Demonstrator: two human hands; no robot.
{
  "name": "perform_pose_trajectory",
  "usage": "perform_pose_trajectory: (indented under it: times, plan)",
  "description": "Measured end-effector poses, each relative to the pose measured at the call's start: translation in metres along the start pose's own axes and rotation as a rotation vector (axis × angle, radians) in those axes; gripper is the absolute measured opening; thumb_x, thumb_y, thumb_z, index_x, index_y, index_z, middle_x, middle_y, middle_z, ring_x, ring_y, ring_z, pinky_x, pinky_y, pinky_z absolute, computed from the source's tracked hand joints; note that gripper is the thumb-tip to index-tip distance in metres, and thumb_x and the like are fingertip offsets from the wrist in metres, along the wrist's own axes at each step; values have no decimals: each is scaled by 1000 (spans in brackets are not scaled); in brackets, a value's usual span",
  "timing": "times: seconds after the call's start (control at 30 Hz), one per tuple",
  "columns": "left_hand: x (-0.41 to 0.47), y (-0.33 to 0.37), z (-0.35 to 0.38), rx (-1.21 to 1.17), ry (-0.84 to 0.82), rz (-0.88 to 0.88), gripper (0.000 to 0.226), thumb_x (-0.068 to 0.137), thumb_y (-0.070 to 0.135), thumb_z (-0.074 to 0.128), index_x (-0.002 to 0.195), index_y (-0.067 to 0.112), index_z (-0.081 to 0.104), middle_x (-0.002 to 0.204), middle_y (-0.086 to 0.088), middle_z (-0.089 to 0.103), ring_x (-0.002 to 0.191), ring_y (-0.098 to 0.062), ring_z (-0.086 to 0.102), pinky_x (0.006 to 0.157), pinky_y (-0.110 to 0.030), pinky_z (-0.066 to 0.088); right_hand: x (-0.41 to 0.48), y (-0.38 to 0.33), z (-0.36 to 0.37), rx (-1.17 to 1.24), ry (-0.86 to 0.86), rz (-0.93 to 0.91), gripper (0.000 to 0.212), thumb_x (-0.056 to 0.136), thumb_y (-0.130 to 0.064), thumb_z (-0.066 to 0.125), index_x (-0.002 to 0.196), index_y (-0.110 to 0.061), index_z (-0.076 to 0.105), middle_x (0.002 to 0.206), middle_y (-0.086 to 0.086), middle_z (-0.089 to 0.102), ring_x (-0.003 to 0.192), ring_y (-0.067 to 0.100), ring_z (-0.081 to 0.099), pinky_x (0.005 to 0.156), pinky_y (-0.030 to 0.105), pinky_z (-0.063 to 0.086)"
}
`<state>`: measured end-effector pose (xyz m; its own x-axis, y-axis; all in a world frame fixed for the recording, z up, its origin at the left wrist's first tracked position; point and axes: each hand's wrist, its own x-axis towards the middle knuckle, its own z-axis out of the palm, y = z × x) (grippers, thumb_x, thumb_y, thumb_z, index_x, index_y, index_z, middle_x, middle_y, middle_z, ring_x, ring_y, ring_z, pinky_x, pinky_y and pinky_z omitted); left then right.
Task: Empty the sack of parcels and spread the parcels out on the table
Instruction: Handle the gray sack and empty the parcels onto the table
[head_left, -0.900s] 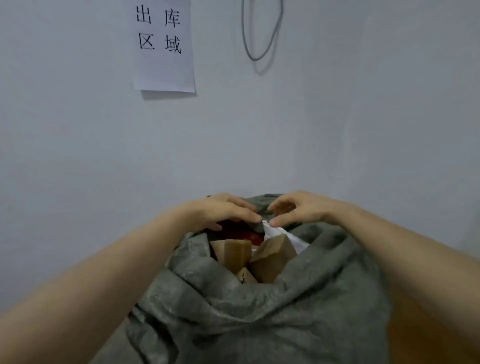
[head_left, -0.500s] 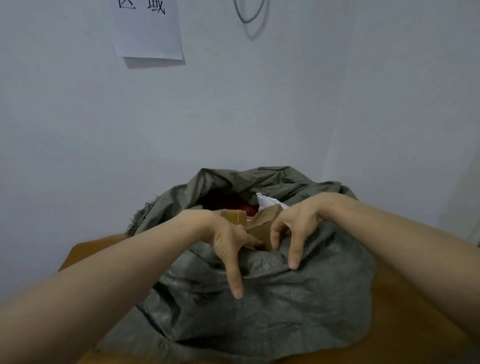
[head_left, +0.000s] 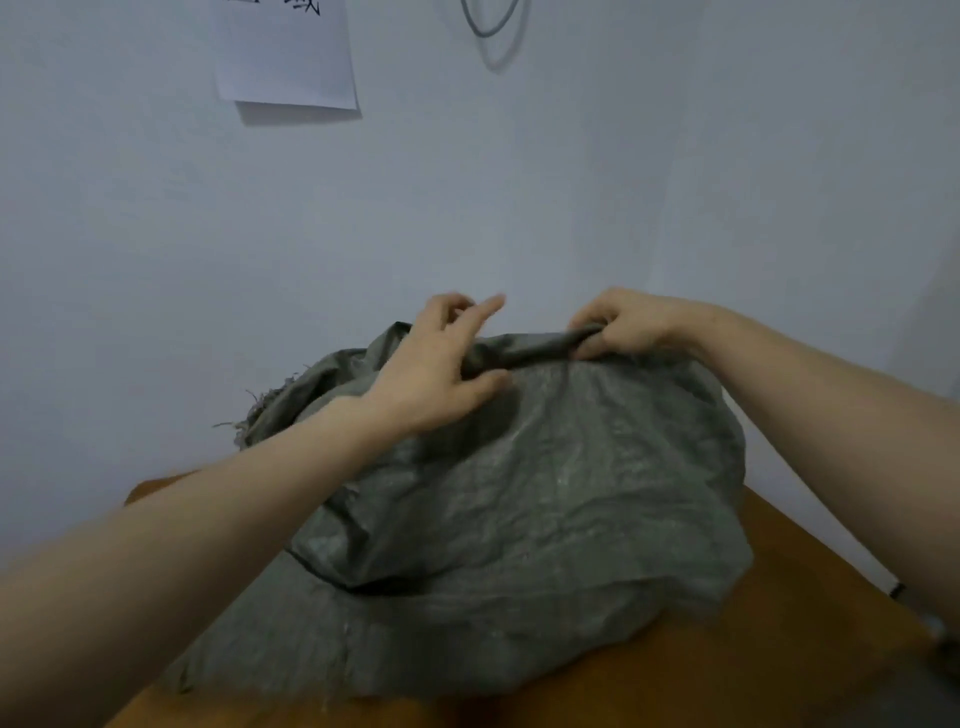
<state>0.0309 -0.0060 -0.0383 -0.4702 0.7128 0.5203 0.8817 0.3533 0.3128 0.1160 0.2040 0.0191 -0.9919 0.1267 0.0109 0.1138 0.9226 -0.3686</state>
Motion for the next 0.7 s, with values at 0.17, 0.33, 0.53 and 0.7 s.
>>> perform_pose_trajectory:
  times: [0.17,0.33,0.53,0.7]
  plan:
    - [-17,14,37,489,-313,175,119,58,81,60,149,40,-5,153,-11,-27,143,-30,-22,111,-59,-9,3,4,-13,308,304,76,16,88,-2,57,97,-6,69,84,8,62,66,7,54,59,14,44]
    - [-2,5,55,524,-113,150,39,96,22,48,135,23,46,135,-4,46,129,-24,42,112,-37,24,0,6,-11,234,274,59,18,89,-9,60,106,-13,65,101,7,64,91,16,58,72,20,47]
    - [42,4,14,-87,157,-120,19,95,7,49,107,10,64,117,-7,65,110,-25,58,95,-27,40,-26,11,-13,76,213,-57,106,62,-60,71,149,-36,15,157,1,8,145,18,9,117,36,15]
    - [89,14,-29,-210,255,-229,27,96,3,44,118,10,57,99,-2,57,91,-17,53,73,-15,34,-32,22,7,-329,-79,-34,147,40,-78,70,142,-38,-28,156,-7,-24,145,17,-16,114,62,-6]
